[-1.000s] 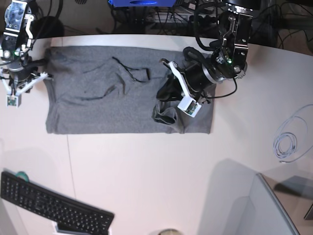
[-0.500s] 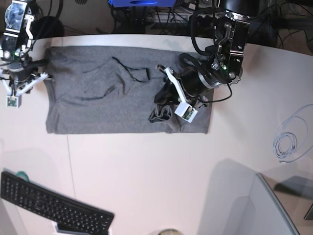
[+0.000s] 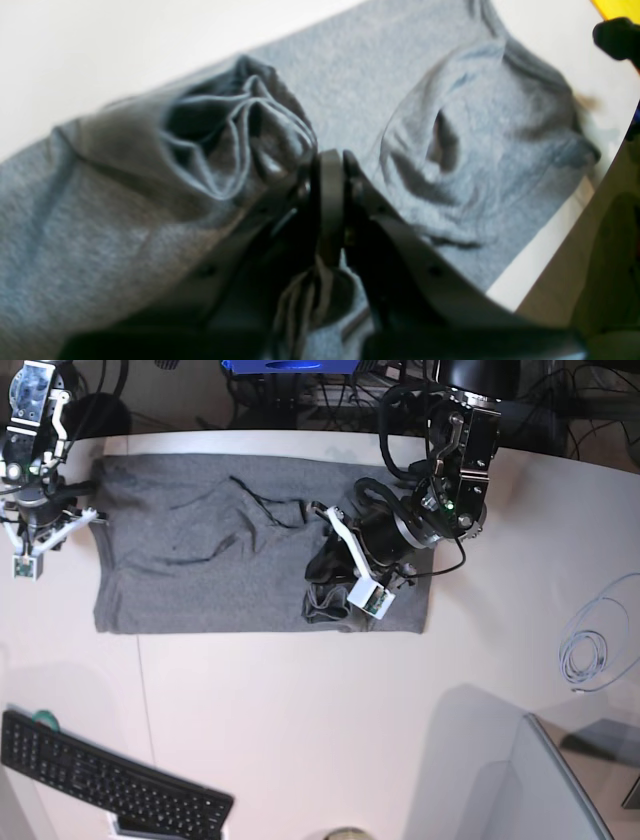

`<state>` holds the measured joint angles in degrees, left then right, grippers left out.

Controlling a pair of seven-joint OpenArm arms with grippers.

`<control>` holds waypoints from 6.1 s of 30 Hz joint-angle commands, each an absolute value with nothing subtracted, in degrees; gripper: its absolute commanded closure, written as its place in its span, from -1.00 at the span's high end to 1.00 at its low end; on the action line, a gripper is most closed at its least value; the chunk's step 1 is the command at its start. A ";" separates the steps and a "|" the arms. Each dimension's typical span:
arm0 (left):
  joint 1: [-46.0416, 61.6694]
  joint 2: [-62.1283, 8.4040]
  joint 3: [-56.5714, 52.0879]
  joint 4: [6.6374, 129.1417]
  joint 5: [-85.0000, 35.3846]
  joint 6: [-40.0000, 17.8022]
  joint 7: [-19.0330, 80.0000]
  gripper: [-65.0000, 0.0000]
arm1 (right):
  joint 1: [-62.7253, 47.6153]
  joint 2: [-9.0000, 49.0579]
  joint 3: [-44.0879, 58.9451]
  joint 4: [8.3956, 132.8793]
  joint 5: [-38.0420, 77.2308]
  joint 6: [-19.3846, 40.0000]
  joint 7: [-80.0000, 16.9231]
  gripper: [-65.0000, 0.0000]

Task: Layout the t-shirt on the table in an organized manner, then fold the t-shirt properly
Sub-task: 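Fold the shirt end with the left gripper toward the shirt's middle, then press the folded layer flat with the right gripper near the collar edge, then grasp the folded shirt's edge with both grippers and tug it straight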

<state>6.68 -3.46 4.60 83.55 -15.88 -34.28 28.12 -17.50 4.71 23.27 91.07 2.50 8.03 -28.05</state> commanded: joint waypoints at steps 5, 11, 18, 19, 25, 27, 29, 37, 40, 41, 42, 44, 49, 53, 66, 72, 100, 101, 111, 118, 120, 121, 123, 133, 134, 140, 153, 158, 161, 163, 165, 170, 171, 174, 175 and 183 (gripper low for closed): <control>6.29 -3.38 4.79 84.70 -17.36 -34.59 27.03 -0.81 | -17.10 5.23 23.43 92.09 2.42 7.87 -26.77 -1.00; 6.29 -3.82 9.71 85.05 -16.92 -34.59 27.03 -0.07 | -17.10 5.14 23.34 92.09 2.42 7.87 -26.77 -1.00; 8.57 -3.82 10.15 89.98 -17.27 -34.59 27.12 0.26 | -17.10 5.23 23.34 92.09 2.42 7.87 -26.77 -1.00; 9.19 -3.82 9.98 91.74 -17.01 -34.59 27.12 0.26 | -17.10 5.23 23.52 92.09 2.42 7.87 -26.77 -1.00; 11.91 -7.34 8.22 96.84 -16.92 -34.51 27.12 0.24 | -17.10 5.32 23.52 92.09 2.42 7.87 -26.77 -1.00; 12.70 -8.40 7.78 96.04 -16.92 -34.51 27.12 0.17 | -17.10 5.32 23.43 92.09 2.42 7.87 -26.77 -1.00; 12.79 -9.27 8.04 95.25 -16.92 -34.51 27.12 -0.10 | -17.10 5.41 23.34 92.09 2.42 7.87 -26.77 -1.00; 15.87 -10.77 7.69 93.32 -16.92 -34.51 26.77 -1.00 | -16.40 5.14 23.25 92.00 2.42 7.87 -26.77 -1.00; 17.10 -12.70 7.60 92.18 -16.92 -34.51 26.68 -1.00 | -16.40 5.14 23.25 92.00 2.42 7.87 -26.77 -1.00; 17.45 -13.32 7.60 91.74 -16.92 -34.51 26.59 -1.00 | -16.40 5.14 23.25 92.00 2.42 7.87 -26.77 -1.00; 17.71 -13.67 7.60 91.47 -16.92 -34.51 26.59 -1.00 | -16.40 5.14 23.25 92.00 2.42 7.87 -26.77 -1.00; 17.89 -14.46 7.43 90.77 -16.92 -34.51 26.59 -1.00 | -16.40 5.14 23.25 92.00 2.42 7.87 -26.77 -1.00; 18.33 -14.81 4.70 88.31 -16.92 -34.51 26.59 -1.00 | -16.31 5.05 23.25 92.00 2.42 7.87 -26.77 -1.00; 21.85 -14.81 1.01 92.70 -17.36 -34.77 26.59 -1.00 | -16.31 5.05 23.25 92.62 2.42 8.04 -26.77 -1.00; 26.77 -14.29 -38.02 80.57 -17.36 -34.95 24.40 -1.00 | -17.36 -5.58 7.52 105.36 2.24 35.03 -41.27 -0.97; 26.95 -14.64 -45.85 77.32 -16.92 -34.95 20.44 -1.00 | -17.45 -5.85 -4.97 105.45 2.42 35.21 -45.14 -0.45; 27.03 -14.20 -46.20 77.05 -16.92 -34.95 20.53 -1.00 | -14.20 -6.11 -11.74 92.88 2.42 35.21 -42.51 -0.70; 27.03 -14.20 -46.20 76.62 -16.92 -34.95 20.53 -1.00 | -14.29 -6.11 -11.74 92.88 2.42 35.21 -42.59 -0.88; 26.86 -14.64 -46.20 73.19 -16.92 -34.95 20.09 -1.00 | -17.54 -6.46 -12.53 94.46 2.42 35.21 -42.95 -0.98; 25.80 -14.81 -46.20 73.19 -16.92 -34.95 20.09 -1.00 | -19.30 -6.37 -14.90 95.78 2.42 35.21 -43.12 -0.98; 25.80 -14.81 -46.20 73.19 -16.92 -34.95 20.09 -1.00 | -19.47 -6.37 -14.90 96.40 2.42 35.21 -44.44 -0.98; 25.80 -14.81 -46.20 73.19 -16.92 -34.95 20.09 -1.00 | -19.30 -6.37 -14.64 96.40 2.42 35.21 -44.62 -0.98; 25.71 -14.81 -46.20 73.19 -16.92 -34.95 20.09 -1.00 | -19.21 -6.20 -14.46 96.22 2.42 35.21 -44.53 -0.98; 25.71 -14.81 -44.26 73.63 -16.92 -34.95 20.09 -1.00 | -18.59 -6.02 -12.35 94.55 2.42 35.12 -44.53 -0.97; 25.80 -14.90 -42.68 73.80 -16.92 -34.95 20.09 -1.00 | -18.59 -6.02 -12.35 94.20 2.42 35.12 -44.53 -0.97; 27.38 -12.62 -32.22 83.47 -17.45 -34.95 20.09 -1.00 | -18.59 -6.02 -12.35 93.85 2.33 35.12 -44.53 -0.98; 26.51 -5.58 -10.86 94.73 -16.92 -34.51 20.62 -1.00 | -18.42 -5.85 -12.35 93.85 2.15 35.03 -44.53 -0.98; 26.51 -6.20 -10.68 89.98 -16.92 -34.51 20.26 -1.00 | -18.33 -5.85 -11.03 93.85 2.15 34.33 -44.53 -0.98; 26.77 -7.08 -12.62 87.60 -16.92 -34.51 20.18 -1.00 | -18.33 -5.85 -8.84 93.85 2.15 33.89 -44.53 -0.98; 26.77 -7.16 -14.02 86.46 -16.92 -34.51 20.18 -1.00 | -18.33 -5.85 -7.96 93.85 2.15 33.89 -44.44 -0.98; 26.95 -7.16 -15.69 85.85 -16.92 -34.68 20.18 -1.00 | -18.24 -5.85 -6.99 93.85 2.15 33.89 -44.44 -0.98; 27.21 -7.16 -16.40 86.37 -16.92 -34.77 20.18 -1.00 | -18.24 -5.41 -6.90 93.85 2.24 33.89 -44.44 -0.98; 27.21 -7.16 -16.40 86.46 -16.92 -34.77 20.18 -1.00 | -18.42 -5.49 -6.90 93.85 2.24 33.89 -44.44 -0.98; 27.12 -7.16 -16.75 89.01 -17.36 -34.77 20.53 -1.00 | -18.51 -5.49 -6.90 93.85 2.24 33.89 -44.44 -0.98; 27.21 -7.16 -16.75 90.33 -17.45 -34.77 20.53 -1.00 | -18.51 -5.49 -6.73 93.85 2.24 33.89 -44.44 -0.98; 23.52 -4.00 -16.04 89.80 -15.87 -34.51 20.53 -1.00 | -19.56 -5.49 -6.73 94.02 2.33 33.89 -44.79 -0.98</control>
